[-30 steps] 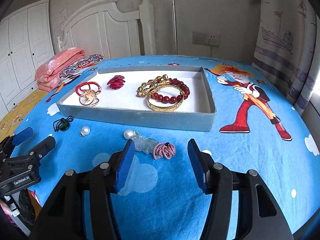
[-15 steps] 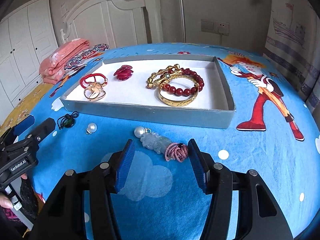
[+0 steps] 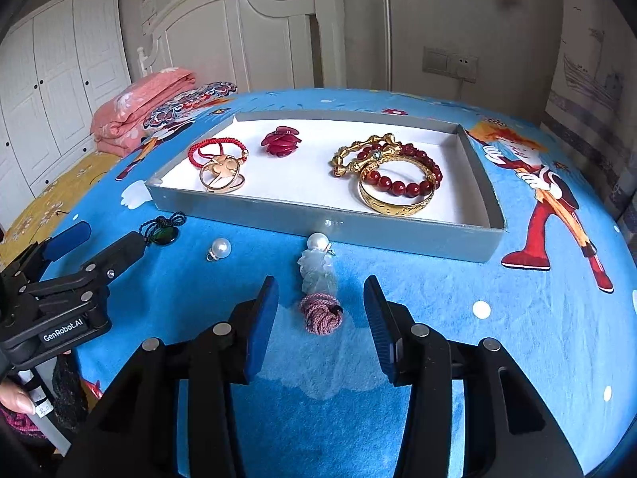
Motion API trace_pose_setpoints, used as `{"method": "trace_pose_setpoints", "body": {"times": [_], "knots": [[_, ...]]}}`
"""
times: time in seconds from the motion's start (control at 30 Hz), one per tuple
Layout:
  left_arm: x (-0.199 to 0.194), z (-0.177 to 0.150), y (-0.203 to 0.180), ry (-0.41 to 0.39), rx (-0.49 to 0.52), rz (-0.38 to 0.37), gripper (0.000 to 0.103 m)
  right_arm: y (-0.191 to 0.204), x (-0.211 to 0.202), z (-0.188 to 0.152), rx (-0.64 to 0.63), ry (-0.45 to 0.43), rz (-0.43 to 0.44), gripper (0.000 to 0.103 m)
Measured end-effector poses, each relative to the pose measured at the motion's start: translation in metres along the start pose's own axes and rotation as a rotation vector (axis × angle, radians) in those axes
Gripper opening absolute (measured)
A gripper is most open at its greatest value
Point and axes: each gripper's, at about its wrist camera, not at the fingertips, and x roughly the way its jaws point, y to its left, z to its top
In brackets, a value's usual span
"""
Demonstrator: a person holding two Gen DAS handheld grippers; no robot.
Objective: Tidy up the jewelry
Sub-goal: 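Grasp the pink-knot jade pendant with the right tool while the left tool grasps the green pendant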
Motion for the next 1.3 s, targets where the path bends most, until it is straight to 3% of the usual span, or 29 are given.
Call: {"method": "trace_pose_setpoints", "body": {"times": [0.13, 0.33, 0.47, 0.63, 0.7, 0.77, 0.8, 0.93, 1.07, 1.3], "knots": [[0.006, 0.003, 0.002, 0.027, -0.014, -0.027, 0.096, 0.008, 0.0, -0.006, -0.044, -0.035, -0.038, 0.019], [0.022, 0.014, -0.007, 0.123, 0.008, -0.053, 0.094, 0.009, -0.006, -0.016, -0.048, -0.074, -0.054, 0.019], [0.037, 0.023, -0.016, 0.199, 0.028, -0.069, 0.071, 0.007, -0.008, -0.018, -0.04, -0.077, -0.048, 0.019], [0.05, 0.029, -0.019, 0.232, 0.031, -0.06, 0.058, 0.006, -0.012, -0.022, -0.036, -0.083, -0.041, 0.019], [0.049, 0.028, -0.021, 0.222, 0.047, -0.066, 0.043, 0.006, -0.013, -0.023, -0.035, -0.086, -0.04, 0.019], [0.047, 0.026, -0.024, 0.209, 0.076, -0.09, 0.016, 0.006, -0.013, -0.024, -0.034, -0.087, -0.039, 0.019], [0.045, 0.025, -0.025, 0.201, 0.082, -0.109, 0.01, 0.006, -0.013, -0.024, -0.034, -0.088, -0.04, 0.019], [0.028, 0.016, -0.025, 0.147, 0.066, -0.147, 0.01, 0.005, -0.013, -0.024, -0.03, -0.088, -0.038, 0.019], [0.013, 0.0, -0.023, 0.146, 0.052, -0.206, 0.01, 0.004, -0.014, -0.025, -0.024, -0.091, -0.037, 0.019], [-0.005, -0.02, -0.019, 0.099, 0.055, -0.221, 0.01, 0.001, -0.019, -0.03, -0.012, -0.102, -0.041, 0.019]]}}
